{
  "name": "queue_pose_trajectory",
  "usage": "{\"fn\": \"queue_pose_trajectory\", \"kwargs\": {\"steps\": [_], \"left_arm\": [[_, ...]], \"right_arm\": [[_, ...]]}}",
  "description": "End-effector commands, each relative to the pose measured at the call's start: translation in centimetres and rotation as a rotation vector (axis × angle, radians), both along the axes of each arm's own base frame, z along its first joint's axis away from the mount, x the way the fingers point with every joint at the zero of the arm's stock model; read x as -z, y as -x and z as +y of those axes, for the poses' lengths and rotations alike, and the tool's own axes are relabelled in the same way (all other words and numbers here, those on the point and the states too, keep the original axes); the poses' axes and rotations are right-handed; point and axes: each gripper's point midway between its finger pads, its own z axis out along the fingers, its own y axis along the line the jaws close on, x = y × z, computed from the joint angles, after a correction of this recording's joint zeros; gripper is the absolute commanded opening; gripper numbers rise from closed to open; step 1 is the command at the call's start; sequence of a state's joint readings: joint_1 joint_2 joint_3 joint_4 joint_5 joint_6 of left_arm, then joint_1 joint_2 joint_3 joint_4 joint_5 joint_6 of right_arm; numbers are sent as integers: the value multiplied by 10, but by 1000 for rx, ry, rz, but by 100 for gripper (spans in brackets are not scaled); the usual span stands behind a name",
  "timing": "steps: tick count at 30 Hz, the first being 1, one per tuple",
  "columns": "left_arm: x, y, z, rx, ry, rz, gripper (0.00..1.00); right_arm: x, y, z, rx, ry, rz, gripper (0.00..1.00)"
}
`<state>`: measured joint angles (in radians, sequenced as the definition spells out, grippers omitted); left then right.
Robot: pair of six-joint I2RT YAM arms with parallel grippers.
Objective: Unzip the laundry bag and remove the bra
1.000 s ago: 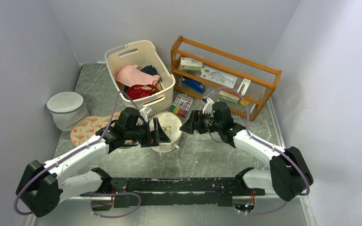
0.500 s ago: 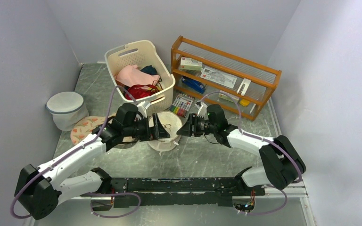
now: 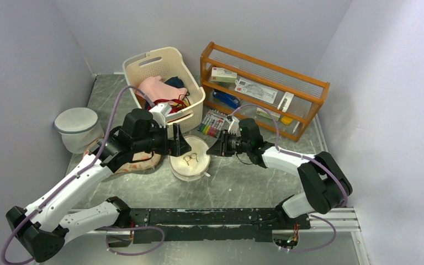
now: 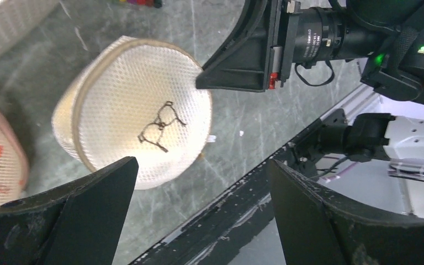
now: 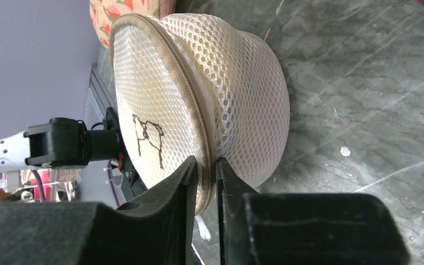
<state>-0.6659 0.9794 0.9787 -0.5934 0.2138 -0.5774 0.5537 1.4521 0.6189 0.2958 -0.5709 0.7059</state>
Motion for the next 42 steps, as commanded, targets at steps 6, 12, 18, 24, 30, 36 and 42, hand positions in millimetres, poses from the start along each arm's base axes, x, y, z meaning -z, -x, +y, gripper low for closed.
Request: {"fn": "queue_pose_trajectory", "kwargs": {"steps": [6,12,18,24,30,36,42], "left_arm": [[-19,-20,7,125,-155,-293,99],[-26,-32,-8,250,-185,-475,99],[-19,-19,-28,382,-181,-649,96],[6,7,-48,441,-141,-641,96],[57,32,-51,541,-397,-654,96],[78,27,-44,519,-602,-724,87],[94,14,-38,474,-814,-745,82]], "right_arm": [[-8,-4,-2,4,-10,-17,4],[-9,-7,-12,20,7,12,1],[-15,-10,-12,17,0,23,0],[-24,-20,-18,61,-30,20,0],[-26,-21,-18,55,-36,23,0],[-30,-18,-16,46,-66,25,0],[-37,-18,-16,64,-89,13,0]]}}
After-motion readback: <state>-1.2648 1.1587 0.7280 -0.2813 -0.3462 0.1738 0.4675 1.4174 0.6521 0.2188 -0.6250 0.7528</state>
